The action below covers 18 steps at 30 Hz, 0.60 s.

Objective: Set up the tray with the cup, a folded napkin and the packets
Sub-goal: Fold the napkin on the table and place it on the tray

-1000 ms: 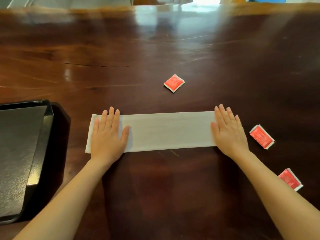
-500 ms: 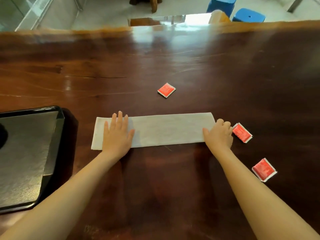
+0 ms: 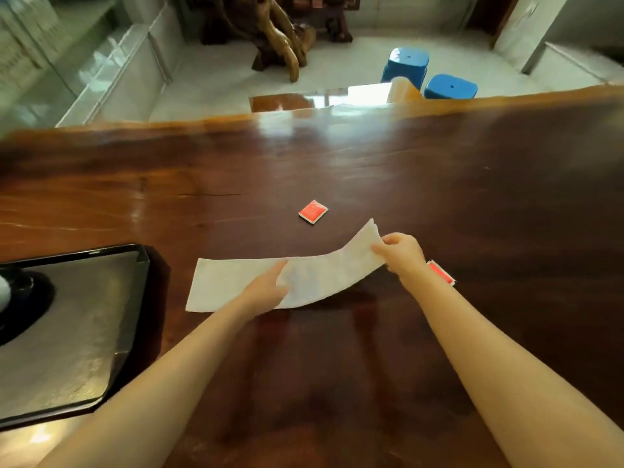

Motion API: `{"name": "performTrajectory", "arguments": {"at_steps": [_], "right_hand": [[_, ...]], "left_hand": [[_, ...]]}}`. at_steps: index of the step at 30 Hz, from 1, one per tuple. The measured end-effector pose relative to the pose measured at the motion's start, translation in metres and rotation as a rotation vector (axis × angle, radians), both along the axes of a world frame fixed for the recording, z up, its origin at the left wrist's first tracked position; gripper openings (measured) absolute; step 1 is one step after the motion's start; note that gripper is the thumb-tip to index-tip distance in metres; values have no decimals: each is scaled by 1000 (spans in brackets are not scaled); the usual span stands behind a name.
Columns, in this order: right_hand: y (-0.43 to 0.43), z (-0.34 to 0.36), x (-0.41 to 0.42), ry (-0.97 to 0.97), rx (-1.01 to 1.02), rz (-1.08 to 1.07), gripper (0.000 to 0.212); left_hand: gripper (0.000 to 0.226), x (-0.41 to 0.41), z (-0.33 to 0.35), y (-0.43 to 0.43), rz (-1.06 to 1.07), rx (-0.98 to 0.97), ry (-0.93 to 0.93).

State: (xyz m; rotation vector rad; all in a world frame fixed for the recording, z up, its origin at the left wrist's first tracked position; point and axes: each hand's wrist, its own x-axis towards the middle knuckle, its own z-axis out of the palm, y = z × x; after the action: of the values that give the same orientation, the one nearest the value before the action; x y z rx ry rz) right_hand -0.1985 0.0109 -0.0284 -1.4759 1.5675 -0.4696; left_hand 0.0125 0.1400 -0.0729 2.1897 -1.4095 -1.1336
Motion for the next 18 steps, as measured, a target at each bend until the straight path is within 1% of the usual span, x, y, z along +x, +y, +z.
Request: {"name": "performTrajectory", "arguments": {"at_steps": [1, 3, 5, 8, 10, 12, 16, 18], "right_hand": [[3, 22, 7, -18, -56, 73, 13], [8, 68, 21, -33, -160, 229, 9], [17, 115, 31, -26, -253, 391, 8], [36, 182, 38, -40, -384, 596, 16], [48, 216, 38, -32, -459, 668, 19], [57, 242, 38, -1, -514, 705, 21], [67, 284, 39, 84, -597, 772, 20], [68, 301, 40, 124, -609, 792, 20]], "left_hand": [[65, -3, 21, -6, 50, -75, 125], [70, -12, 71, -20, 73, -266, 326], [72, -18, 123, -30, 43, -429, 421], [78, -10, 191, -36, -51, -567, 400], [77, 3, 227, -28, -103, -561, 431], [63, 15, 254, -16, -131, -518, 452], [27, 22, 295, 6, -107, -515, 393], [19, 24, 310, 12, -118, -516, 330]]}}
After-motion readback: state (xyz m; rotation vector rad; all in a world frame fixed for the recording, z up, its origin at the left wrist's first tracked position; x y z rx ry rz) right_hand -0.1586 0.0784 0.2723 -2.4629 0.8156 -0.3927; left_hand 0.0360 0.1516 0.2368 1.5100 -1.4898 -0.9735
